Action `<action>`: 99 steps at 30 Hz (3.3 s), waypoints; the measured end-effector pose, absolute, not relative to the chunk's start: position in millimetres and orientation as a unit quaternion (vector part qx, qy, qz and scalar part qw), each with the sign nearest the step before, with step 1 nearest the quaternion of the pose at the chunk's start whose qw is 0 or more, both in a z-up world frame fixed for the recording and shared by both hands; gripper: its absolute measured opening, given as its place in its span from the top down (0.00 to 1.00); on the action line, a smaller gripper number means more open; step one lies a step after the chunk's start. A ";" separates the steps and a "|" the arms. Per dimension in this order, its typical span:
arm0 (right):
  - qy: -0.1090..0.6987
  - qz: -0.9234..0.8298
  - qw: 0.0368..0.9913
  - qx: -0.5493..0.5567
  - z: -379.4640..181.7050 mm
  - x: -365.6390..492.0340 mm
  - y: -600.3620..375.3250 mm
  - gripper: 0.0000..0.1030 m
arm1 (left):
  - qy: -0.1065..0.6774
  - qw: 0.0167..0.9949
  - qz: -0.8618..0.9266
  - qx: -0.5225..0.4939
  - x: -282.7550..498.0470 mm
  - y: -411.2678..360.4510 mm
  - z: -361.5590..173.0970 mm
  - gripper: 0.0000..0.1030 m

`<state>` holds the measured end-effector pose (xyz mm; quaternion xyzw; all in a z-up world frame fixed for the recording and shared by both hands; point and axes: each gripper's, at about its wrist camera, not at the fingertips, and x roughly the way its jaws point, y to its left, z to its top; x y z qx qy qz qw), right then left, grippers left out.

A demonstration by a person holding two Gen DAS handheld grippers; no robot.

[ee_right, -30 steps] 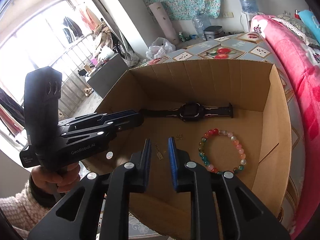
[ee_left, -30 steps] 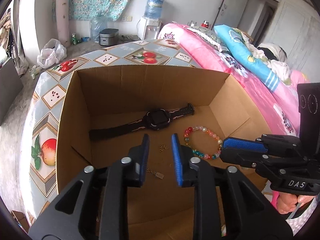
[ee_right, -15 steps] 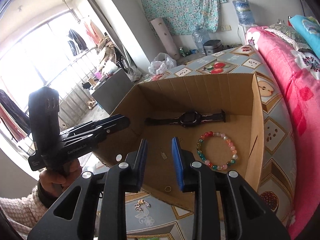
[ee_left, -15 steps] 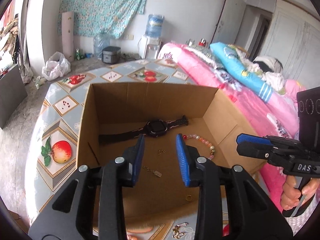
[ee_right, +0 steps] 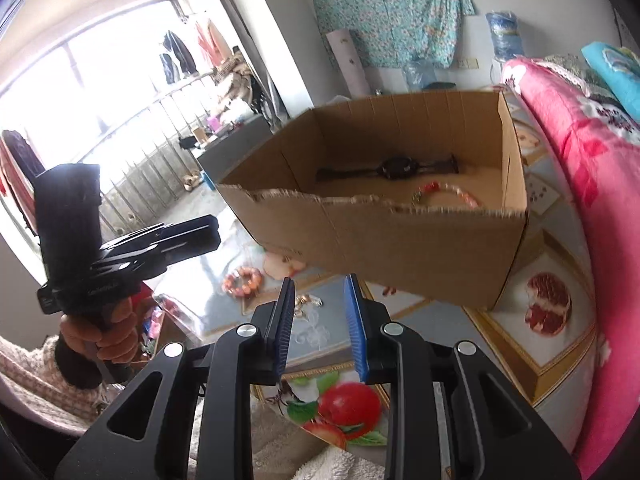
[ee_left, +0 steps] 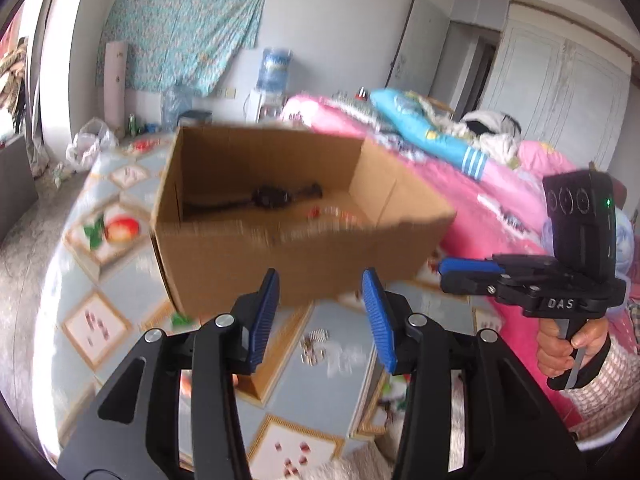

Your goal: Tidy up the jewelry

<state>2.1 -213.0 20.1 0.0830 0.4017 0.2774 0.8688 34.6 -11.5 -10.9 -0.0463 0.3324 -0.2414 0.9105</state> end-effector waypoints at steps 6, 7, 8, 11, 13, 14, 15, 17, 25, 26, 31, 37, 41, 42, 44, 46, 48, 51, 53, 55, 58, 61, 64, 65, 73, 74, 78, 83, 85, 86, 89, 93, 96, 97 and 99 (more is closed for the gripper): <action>0.431 0.265 0.860 0.069 -10.3 10.2 -194.0 0.76 | 0.405 0.893 -0.197 0.013 35.0 -43.2 -67.5 0.69; 0.432 0.267 0.859 0.068 -12.3 11.5 -191.5 0.76 | 0.408 0.892 -0.195 0.015 37.3 -45.6 -72.5 0.70; 0.435 0.268 0.857 0.070 -13.8 15.2 -190.5 0.76 | 0.411 0.891 -0.193 0.011 40.3 -46.8 -76.6 0.70; 0.438 0.271 0.854 0.073 -17.8 18.4 -189.8 0.76 | 0.412 0.891 -0.189 0.009 47.5 -49.1 -83.0 0.74; 0.438 0.271 0.854 0.078 -17.9 19.2 -189.5 0.76 | 0.415 0.891 -0.182 0.017 54.9 -52.3 -88.6 0.79; 0.438 0.271 0.853 0.082 -19.4 20.1 -191.1 0.76 | 0.416 0.891 -0.180 0.020 56.7 -54.0 -90.6 0.82; 0.438 0.271 0.853 0.087 -20.7 21.2 -192.9 0.76 | 0.410 0.894 -0.180 0.024 58.7 -55.7 -91.5 0.83; 0.437 0.269 0.853 0.094 -23.9 19.6 -197.4 0.76 | 0.404 0.895 -0.185 0.034 60.0 -60.7 -91.8 0.91; 0.443 0.253 0.852 0.117 -36.9 19.1 -214.7 0.76 | 0.391 0.884 -0.250 0.056 44.2 -84.4 -92.3 0.95; 0.445 0.252 0.851 0.118 -38.7 19.0 -216.1 0.76 | 0.391 0.883 -0.255 0.055 41.2 -83.8 -92.2 0.95; 0.442 0.251 0.853 0.119 -35.9 16.1 -222.3 0.76 | 0.395 0.878 -0.268 0.042 36.9 -83.2 -90.1 0.94; 0.440 0.253 0.853 0.122 -34.3 11.8 -227.8 0.76 | 0.392 0.872 -0.289 0.054 26.5 -81.9 -81.0 0.75; 0.444 0.252 0.850 0.129 -40.3 9.8 -228.3 0.76 | 0.402 0.872 -0.264 0.091 29.8 -95.9 -87.4 0.75; 0.444 0.252 0.850 0.132 -41.3 9.8 -227.4 0.76 | 0.402 0.874 -0.254 0.104 30.1 -99.8 -86.9 0.75; 0.442 0.254 0.849 0.137 -41.8 11.4 -225.6 0.76 | 0.405 0.874 -0.241 0.123 29.4 -106.5 -85.7 0.75; 0.442 0.255 0.848 0.141 -44.8 13.0 -226.1 0.76 | 0.409 0.873 -0.235 0.123 30.4 -109.3 -84.9 0.75; 0.444 0.254 0.847 0.142 -47.9 14.2 -225.6 0.76 | 0.415 0.872 -0.229 0.121 32.4 -110.4 -84.5 0.75; 0.444 0.257 0.846 0.145 -50.3 15.0 -226.9 0.76 | 0.423 0.870 -0.223 0.122 35.1 -111.3 -83.5 0.77; 0.443 0.262 0.844 0.151 -50.8 15.8 -229.4 0.76 | 0.429 0.868 -0.217 0.125 37.8 -115.8 -82.7 0.85; 0.442 0.266 0.843 0.152 -50.8 15.1 -232.3 0.76 | 0.431 0.867 -0.215 0.127 39.3 -117.8 -82.5 0.85; 0.441 0.269 0.843 0.151 -50.6 14.8 -233.5 0.76 | 0.425 0.870 -0.215 0.128 42.2 -125.7 -86.2 0.95; 0.439 0.269 0.845 0.146 -49.0 14.6 -235.0 0.76 | 0.422 0.870 -0.221 0.126 39.5 -122.4 -87.2 1.00; 0.435 0.268 0.849 0.137 -45.3 14.2 -233.6 0.76 | 0.421 0.871 -0.221 0.123 39.3 -117.6 -87.6 1.00; 0.434 0.269 0.850 0.133 -44.4 13.8 -232.2 0.76 | 0.422 0.871 -0.219 0.120 38.2 -114.2 -86.5 1.00; 0.433 0.285 0.853 0.060 -40.3 16.4 -191.2 0.76 | 0.419 0.880 -0.201 0.102 36.0 -90.2 -86.8 1.00; 0.430 0.286 0.855 0.039 -39.2 17.0 -182.6 0.76 | 0.417 0.881 -0.201 0.100 35.4 -88.3 -87.2 1.00; 0.418 0.301 0.856 -0.041 -39.2 21.3 -150.5 0.76 | 0.412 0.883 -0.204 0.094 35.1 -84.0 -89.6 1.00; 0.415 0.333 0.839 -0.117 -46.8 31.9 -123.9 0.76 | 0.407 0.885 -0.210 0.084 35.8 -78.9 -90.9 1.00; 0.419 0.345 0.828 -0.140 -48.9 36.7 -114.9 0.76 | 0.405 0.886 -0.212 0.079 36.3 -75.5 -91.4 1.00; 0.415 0.352 0.826 -0.146 -48.7 38.0 -113.2 0.76 | 0.405 0.886 -0.213 0.076 36.6 -73.8 -91.7 1.00; 0.426 0.369 0.813 -0.145 -45.6 46.6 -111.6 0.83 | 0.402 0.887 -0.215 0.072 36.3 -71.6 -91.7 1.00; 0.446 0.379 0.800 -0.135 -42.6 50.4 -114.6 0.95 | 0.401 0.888 -0.216 0.059 38.1 -67.5 -93.2 1.00; 0.454 0.367 0.804 -0.117 -41.8 51.2 -120.3 0.95 | 0.400 0.889 -0.218 0.052 39.2 -66.0 -94.5 1.00; 0.456 0.361 0.806 -0.110 -41.1 53.4 -122.8 0.95 | 0.399 0.889 -0.220 0.050 39.3 -64.6 -94.9 1.00; 0.459 0.348 0.812 -0.097 -40.8 53.1 -129.6 0.95 | 0.399 0.888 -0.225 0.045 35.4 -60.4 -97.2 1.00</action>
